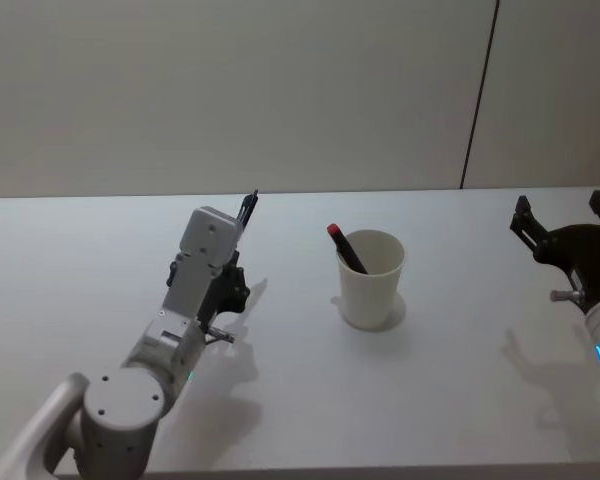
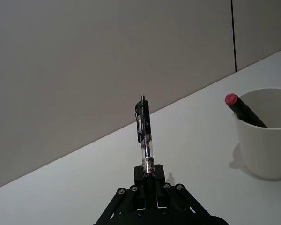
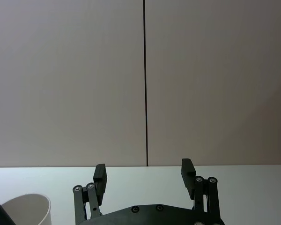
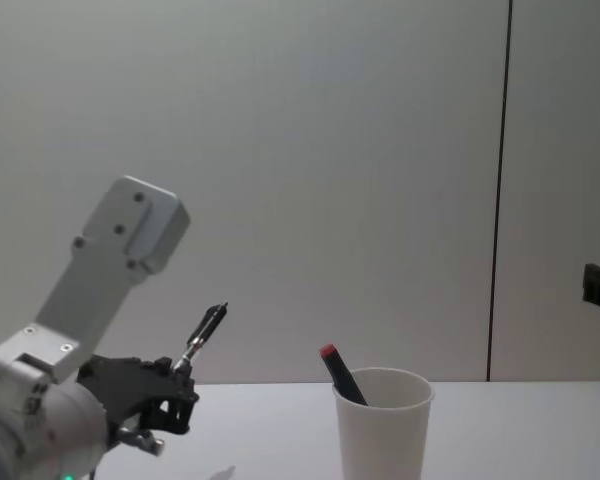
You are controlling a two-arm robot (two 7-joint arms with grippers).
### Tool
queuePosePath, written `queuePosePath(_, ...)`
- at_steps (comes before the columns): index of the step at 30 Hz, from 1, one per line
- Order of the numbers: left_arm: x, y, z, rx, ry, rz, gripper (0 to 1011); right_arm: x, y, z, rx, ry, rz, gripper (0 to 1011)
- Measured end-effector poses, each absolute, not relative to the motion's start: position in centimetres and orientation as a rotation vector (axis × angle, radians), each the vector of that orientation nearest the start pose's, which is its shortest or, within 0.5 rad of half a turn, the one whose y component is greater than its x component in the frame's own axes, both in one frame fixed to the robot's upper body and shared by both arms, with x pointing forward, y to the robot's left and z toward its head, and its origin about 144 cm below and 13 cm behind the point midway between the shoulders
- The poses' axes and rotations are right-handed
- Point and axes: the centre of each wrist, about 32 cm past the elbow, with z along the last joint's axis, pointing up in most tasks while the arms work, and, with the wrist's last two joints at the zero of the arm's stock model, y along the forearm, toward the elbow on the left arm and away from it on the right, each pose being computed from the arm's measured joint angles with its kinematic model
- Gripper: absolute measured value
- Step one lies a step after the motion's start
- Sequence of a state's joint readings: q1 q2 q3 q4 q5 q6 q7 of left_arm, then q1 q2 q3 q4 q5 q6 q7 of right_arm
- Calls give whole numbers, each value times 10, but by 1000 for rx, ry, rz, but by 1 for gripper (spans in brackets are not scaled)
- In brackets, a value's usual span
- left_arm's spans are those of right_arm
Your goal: Place the pen into the pen holder.
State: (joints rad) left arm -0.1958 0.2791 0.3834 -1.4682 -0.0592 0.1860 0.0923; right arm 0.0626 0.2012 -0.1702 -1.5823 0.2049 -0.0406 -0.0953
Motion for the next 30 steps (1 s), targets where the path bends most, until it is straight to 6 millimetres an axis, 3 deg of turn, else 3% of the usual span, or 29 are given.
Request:
queuePosePath(17,507,235,1152,290,-232,1222,137,473,-232,1162,67,-57,-1496,1002)
queuePosePath(30,508,238,1153,273,-339,1159,137,473,-232,1162,67,-57,-1496,1002)
